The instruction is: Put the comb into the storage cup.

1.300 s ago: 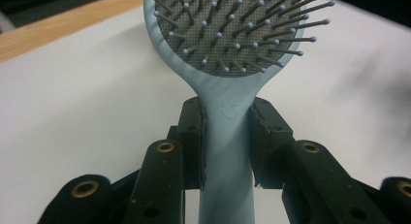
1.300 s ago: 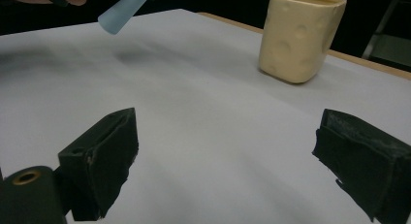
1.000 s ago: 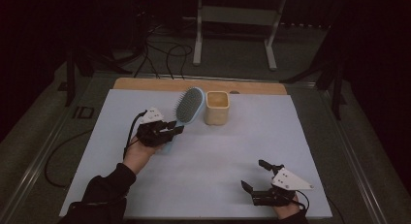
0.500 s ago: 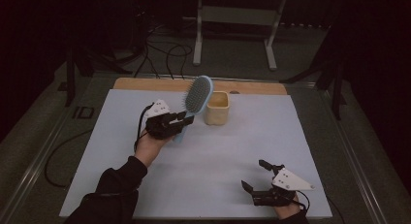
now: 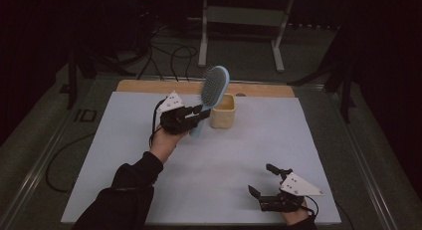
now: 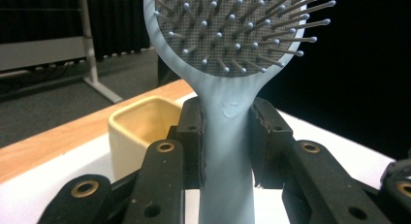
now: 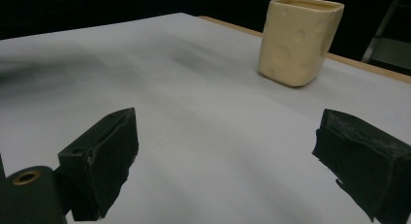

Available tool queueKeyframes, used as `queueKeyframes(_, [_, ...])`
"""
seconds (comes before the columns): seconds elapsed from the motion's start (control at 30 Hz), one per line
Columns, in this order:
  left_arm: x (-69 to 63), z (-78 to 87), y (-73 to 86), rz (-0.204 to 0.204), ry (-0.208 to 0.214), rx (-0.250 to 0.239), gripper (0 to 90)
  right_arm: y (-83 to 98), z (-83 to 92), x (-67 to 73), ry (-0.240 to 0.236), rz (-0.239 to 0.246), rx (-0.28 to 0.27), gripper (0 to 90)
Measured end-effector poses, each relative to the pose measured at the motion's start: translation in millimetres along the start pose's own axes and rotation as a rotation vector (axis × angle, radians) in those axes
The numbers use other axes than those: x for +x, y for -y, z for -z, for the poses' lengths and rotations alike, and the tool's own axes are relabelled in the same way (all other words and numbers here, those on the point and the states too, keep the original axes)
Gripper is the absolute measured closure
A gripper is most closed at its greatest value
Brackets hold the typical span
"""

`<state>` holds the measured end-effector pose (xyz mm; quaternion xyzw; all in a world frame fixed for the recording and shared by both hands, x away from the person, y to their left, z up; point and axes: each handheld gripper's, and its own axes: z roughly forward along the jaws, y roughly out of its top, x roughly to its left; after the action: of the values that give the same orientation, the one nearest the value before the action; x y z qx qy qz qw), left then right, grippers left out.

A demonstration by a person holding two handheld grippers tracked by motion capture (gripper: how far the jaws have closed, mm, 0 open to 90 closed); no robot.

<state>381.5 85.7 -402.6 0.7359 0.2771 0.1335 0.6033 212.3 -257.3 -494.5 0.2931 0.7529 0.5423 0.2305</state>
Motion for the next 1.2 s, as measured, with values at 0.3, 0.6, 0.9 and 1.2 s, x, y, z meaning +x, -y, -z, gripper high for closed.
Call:
queueKeyframes(0.3, [2.9,-19.7,-8.5,0.004,0.023,-0.038,69.6,-0.7,1.1,-0.4,-0.001,-0.001,-0.006,8.1])
queueKeyframes(0.6, [7.9,-36.7,-17.9,0.004,0.031,-0.048,69.7,-1.3,2.2,-0.1,-0.001,-0.005,-0.012,8.1])
queueKeyframes(0.9, [16.2,-53.4,-30.2,-0.015,0.031,-0.069,69.6,-1.4,3.1,-0.8,-0.001,-0.004,-0.017,8.1])
queueKeyframes(1.2, [24.2,-74.4,-42.9,-0.019,0.022,-0.091,69.6,-1.7,3.9,-0.8,-0.006,-0.011,-0.027,8.1])
